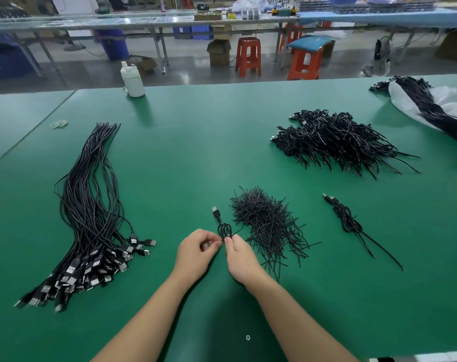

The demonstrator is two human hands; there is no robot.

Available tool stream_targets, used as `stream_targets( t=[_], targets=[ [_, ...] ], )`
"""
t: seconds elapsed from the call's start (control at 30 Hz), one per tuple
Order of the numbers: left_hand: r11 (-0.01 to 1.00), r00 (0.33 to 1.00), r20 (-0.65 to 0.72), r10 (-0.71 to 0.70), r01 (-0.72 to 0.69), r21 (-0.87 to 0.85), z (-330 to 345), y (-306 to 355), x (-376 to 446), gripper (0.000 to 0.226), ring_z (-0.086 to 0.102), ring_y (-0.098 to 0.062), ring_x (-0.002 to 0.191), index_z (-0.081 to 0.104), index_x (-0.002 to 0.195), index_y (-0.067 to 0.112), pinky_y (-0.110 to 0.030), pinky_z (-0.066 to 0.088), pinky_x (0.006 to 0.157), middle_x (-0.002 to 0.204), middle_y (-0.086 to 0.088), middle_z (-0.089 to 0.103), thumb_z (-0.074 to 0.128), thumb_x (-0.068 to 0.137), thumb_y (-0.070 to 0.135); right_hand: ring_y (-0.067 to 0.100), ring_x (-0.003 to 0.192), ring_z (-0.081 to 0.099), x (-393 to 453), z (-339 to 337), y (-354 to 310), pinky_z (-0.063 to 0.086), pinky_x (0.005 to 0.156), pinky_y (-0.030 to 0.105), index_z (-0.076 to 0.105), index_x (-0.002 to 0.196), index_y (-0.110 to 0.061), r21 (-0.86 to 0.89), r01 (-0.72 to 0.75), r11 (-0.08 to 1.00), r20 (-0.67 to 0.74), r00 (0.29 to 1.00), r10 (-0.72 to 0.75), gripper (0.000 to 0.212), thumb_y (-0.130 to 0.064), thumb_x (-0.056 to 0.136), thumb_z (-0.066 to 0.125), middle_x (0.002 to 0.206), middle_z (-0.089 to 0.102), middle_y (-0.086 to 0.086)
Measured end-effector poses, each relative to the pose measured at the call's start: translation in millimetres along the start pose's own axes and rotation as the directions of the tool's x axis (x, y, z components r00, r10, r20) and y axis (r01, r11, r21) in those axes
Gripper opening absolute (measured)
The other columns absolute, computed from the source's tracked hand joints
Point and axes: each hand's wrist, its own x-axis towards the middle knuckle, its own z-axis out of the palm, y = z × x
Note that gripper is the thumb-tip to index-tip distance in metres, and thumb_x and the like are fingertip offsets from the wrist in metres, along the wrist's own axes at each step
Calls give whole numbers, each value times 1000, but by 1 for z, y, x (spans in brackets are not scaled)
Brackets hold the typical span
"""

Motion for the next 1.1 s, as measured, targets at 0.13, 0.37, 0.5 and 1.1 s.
stream_targets(
  t=[0.13, 0.37, 0.5, 1.1],
  targets=[
    [995, 995, -33, 91, -90, 38, 2, 1, -10, 19, 52, -4, 67, 69, 80, 29, -18, 41, 64, 76, 7, 62, 73, 85, 11, 13, 66, 37, 1, -3, -1, 32, 65, 35, 34, 74, -18, 1, 30, 1000, 8, 1000, -30, 35, -32, 106, 33, 73, 42, -2],
    [595, 703, 3, 711, -604, 530, -10, -1, -22, 19, 57, -26, 104, 69, 89, 7, -32, 44, 89, 113, -11, 64, 50, 89, 5, 17, 52, 36, 1, -8, -2, 33, 50, 29, 42, 78, -15, 72, 23, 997, 167, 985, -34, 32, -32, 104, 34, 74, 42, 7],
    [514, 661, 198, 724, -708, 485, -23, 11, -11, 30, 61, -19, 112, 68, 92, 8, -29, 43, 101, 113, -6, 69, 42, 83, -2, 17, 44, 38, 2, -11, -2, 38, 47, 36, 48, 83, -18, 97, 14, 995, 245, 969, -37, 33, -35, 105, 30, 74, 43, 7],
    [947, 950, 245, -194, 116, 299, -31, 49, 16, 19, 51, -6, 59, 67, 72, 25, -18, 39, 55, 65, 10, 61, 66, 88, 15, 26, 82, 52, -18, -3, 6, 43, 75, 41, 49, 88, -13, -269, 293, 918, 106, 956, -274, 33, -36, 105, 32, 86, 54, 5]
  ],
)
